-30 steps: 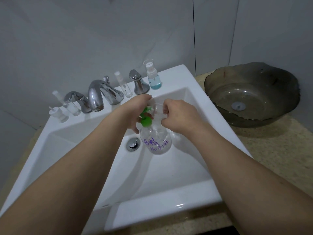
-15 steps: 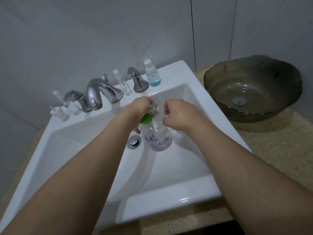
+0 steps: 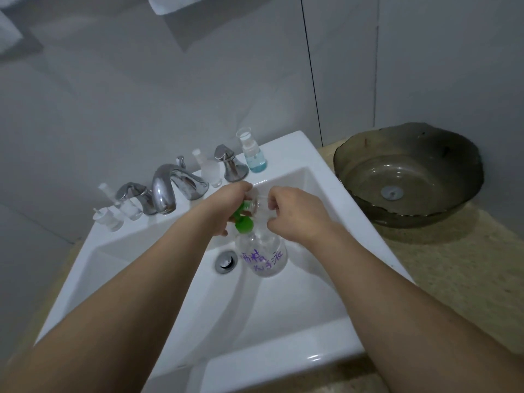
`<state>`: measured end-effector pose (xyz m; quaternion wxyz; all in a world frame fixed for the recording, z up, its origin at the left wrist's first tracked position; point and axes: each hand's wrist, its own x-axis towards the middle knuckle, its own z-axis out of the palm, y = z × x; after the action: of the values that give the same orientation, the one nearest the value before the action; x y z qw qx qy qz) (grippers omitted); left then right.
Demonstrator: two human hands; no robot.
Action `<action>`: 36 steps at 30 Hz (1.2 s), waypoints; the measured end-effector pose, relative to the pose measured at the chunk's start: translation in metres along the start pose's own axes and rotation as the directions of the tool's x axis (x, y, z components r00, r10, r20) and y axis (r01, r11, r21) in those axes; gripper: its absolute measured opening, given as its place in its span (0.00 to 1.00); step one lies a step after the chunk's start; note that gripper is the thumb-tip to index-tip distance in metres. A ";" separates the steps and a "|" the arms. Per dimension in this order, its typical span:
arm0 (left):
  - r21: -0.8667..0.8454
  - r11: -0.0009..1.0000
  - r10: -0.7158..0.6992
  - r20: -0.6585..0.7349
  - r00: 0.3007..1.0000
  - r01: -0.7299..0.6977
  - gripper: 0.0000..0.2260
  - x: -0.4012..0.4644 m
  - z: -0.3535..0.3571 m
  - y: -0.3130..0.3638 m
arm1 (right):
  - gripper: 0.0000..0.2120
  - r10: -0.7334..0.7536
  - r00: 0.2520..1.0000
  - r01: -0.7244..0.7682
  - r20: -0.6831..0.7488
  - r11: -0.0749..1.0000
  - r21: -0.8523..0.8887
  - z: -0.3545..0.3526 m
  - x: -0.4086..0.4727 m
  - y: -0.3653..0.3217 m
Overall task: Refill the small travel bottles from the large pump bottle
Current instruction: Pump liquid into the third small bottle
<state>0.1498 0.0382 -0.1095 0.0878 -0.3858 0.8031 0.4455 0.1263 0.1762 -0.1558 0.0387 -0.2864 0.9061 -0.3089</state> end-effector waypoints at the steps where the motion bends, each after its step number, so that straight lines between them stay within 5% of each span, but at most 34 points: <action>1: 0.012 1.000 -0.001 0.003 1.000 0.001 0.16 0.000 0.001 -0.001 | 0.11 0.004 1.000 -0.004 0.007 1.000 0.000 0.000 0.000 0.000; 18: -0.148 0.989 -0.002 0.063 0.998 0.011 0.11 0.009 0.016 -0.013 | 0.19 -0.004 0.999 0.006 0.047 0.999 -0.045 0.000 -0.002 0.000; 24: -0.128 0.991 0.036 0.022 0.999 -0.033 0.14 0.010 0.013 -0.011 | 0.11 -0.003 1.000 0.004 0.031 0.999 -0.043 -0.002 -0.003 -0.001; 36: -0.069 0.997 0.024 -0.024 0.999 -0.025 0.13 0.014 0.015 -0.012 | 0.11 0.021 0.999 -0.019 0.050 0.999 -0.040 0.001 -0.001 0.001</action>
<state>0.1458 0.0389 -0.1333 0.0597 -0.3838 0.7928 0.4698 0.1266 0.1770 -0.1576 0.0589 -0.2858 0.9136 -0.2830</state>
